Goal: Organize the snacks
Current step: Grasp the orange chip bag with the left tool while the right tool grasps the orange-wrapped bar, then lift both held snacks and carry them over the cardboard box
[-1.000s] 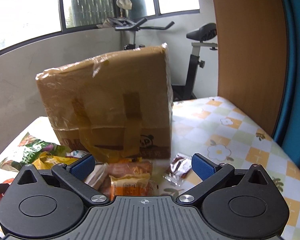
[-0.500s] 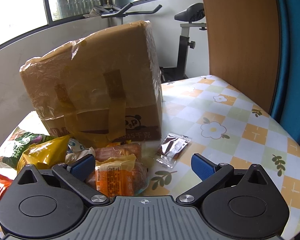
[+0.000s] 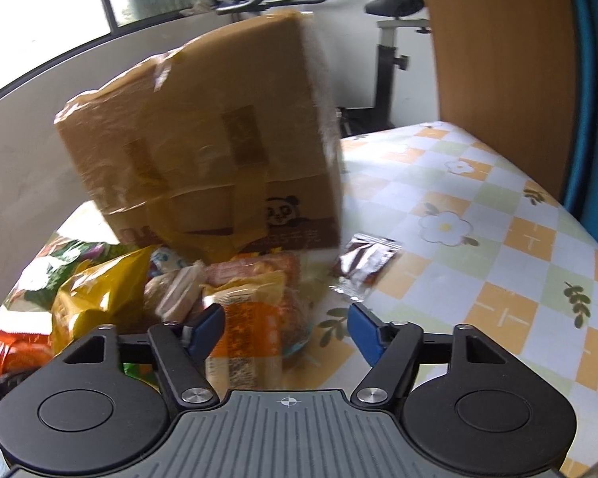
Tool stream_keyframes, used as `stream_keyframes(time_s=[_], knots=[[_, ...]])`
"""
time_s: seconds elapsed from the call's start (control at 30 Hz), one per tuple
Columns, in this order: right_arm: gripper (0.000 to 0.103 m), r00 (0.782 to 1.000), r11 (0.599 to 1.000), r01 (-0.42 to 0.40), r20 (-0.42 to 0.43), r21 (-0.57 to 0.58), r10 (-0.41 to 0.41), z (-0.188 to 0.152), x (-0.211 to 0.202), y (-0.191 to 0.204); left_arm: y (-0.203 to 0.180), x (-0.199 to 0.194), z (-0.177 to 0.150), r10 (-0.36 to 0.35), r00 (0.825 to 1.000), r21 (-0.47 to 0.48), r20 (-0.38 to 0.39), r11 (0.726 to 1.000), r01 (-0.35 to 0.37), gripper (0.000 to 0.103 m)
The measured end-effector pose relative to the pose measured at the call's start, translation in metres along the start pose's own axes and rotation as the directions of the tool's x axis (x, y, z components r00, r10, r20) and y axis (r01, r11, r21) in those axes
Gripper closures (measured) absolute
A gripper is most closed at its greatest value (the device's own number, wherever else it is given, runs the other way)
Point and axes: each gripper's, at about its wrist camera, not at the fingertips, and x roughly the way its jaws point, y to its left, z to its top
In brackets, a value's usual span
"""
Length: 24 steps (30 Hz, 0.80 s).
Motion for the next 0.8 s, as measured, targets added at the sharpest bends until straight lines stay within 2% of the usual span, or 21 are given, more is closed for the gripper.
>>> stream_keyframes(time_s=[0.13,0.23,0.3,0.6,0.8], knots=[[0.051,0.999,0.997,-0.038,-0.019,-0.069,0.037,-0.002,0.0,0.014,-0.003,-0.011,0.005,0.015,0.999,-0.021,0.029,1.0,-0.014,0.037],[0.062,0.998,0.996,-0.044,-0.051,-0.074,0.04,-0.004,0.004,0.015,-0.004,-0.017,0.006,0.022,0.999,-0.036,0.049,0.999,-0.021,0.037],[0.064,0.997,0.997,-0.042,-0.071,-0.061,0.038,-0.005,0.006,0.013,-0.004,-0.02,0.008,0.021,0.998,-0.047,0.059,0.999,-0.018,0.037],[0.061,0.991,0.996,-0.067,-0.123,-0.058,0.06,-0.011,0.011,0.013,-0.004,-0.024,0.007,0.017,0.998,-0.055,0.064,0.998,-0.013,0.037],[0.061,0.984,0.996,-0.085,-0.158,-0.009,0.082,-0.014,0.017,0.006,-0.004,-0.024,0.006,0.022,0.998,-0.063,0.062,0.998,-0.018,0.037]])
